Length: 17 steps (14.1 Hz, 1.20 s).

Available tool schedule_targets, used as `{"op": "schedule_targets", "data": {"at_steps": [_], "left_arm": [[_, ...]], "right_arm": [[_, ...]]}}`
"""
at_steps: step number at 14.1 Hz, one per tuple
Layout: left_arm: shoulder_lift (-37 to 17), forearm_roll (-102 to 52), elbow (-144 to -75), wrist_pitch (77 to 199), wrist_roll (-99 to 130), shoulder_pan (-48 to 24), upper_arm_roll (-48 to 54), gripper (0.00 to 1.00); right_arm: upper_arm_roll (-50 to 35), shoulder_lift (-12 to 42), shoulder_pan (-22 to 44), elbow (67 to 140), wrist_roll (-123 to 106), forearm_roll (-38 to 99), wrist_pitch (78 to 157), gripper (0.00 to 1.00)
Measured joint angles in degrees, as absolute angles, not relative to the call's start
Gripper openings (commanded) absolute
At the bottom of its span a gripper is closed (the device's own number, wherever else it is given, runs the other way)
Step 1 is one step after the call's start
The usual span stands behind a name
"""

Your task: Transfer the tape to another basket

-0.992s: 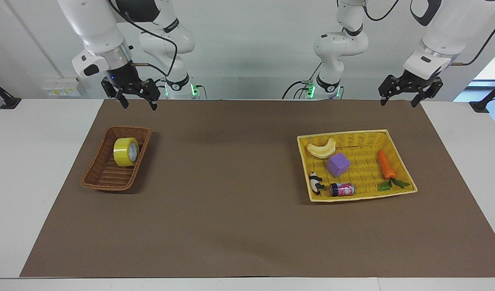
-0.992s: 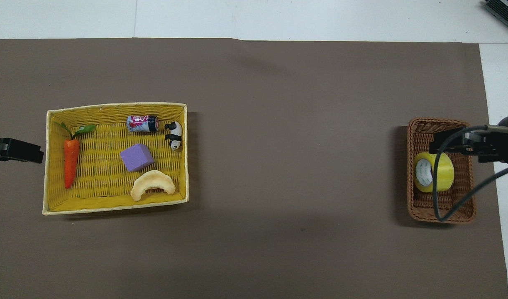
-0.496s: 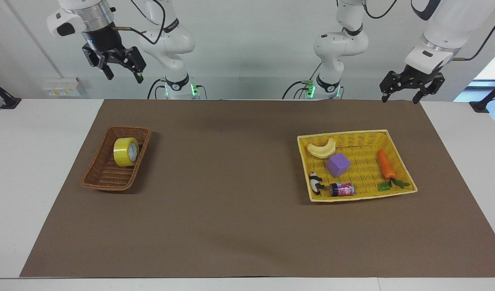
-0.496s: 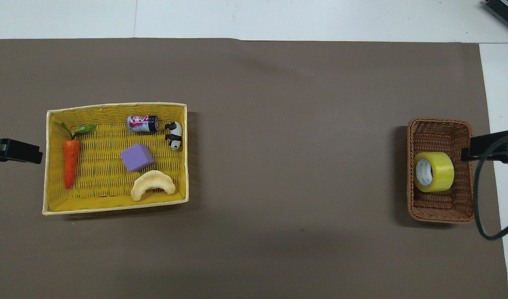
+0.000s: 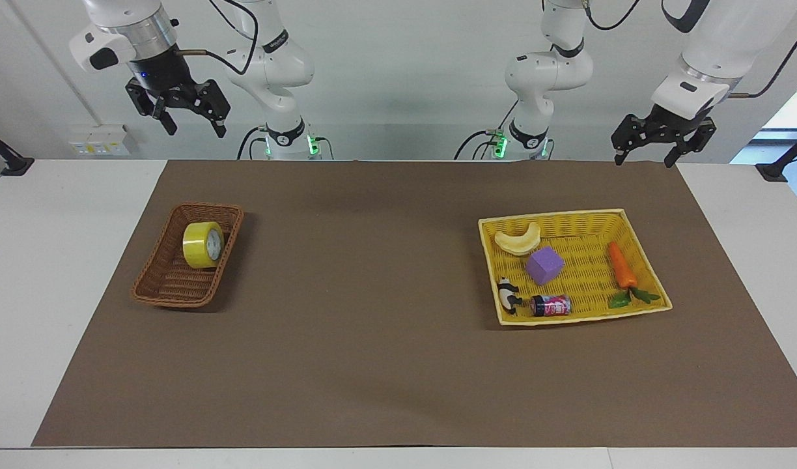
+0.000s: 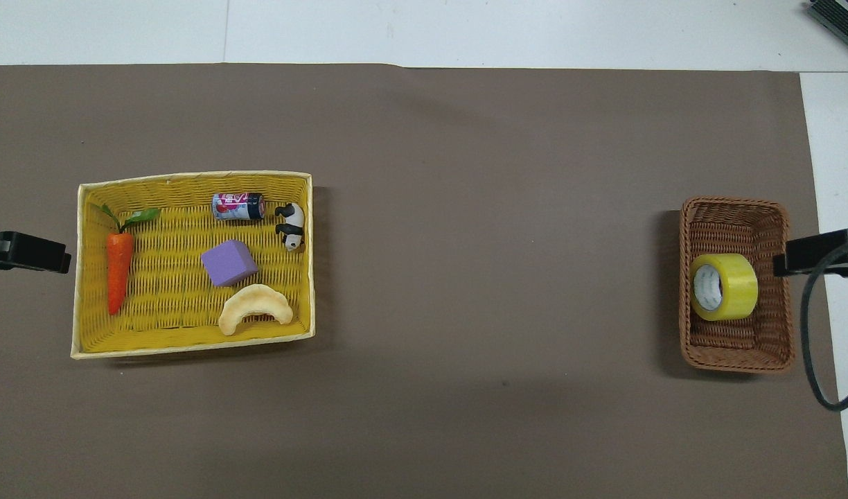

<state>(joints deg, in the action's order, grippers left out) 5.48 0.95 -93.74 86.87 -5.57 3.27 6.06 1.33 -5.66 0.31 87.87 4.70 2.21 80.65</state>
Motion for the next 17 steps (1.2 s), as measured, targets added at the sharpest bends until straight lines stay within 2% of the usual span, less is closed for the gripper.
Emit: {"op": "schedule_targets", "data": {"at_steps": [17], "left_arm": [[5.48,0.95,-93.74,86.87,-5.57,3.27,6.05,1.0]], "right_arm": [[1.57,-5.81,-0.5,88.47,3.89,0.24,81.04,1.0]]}}
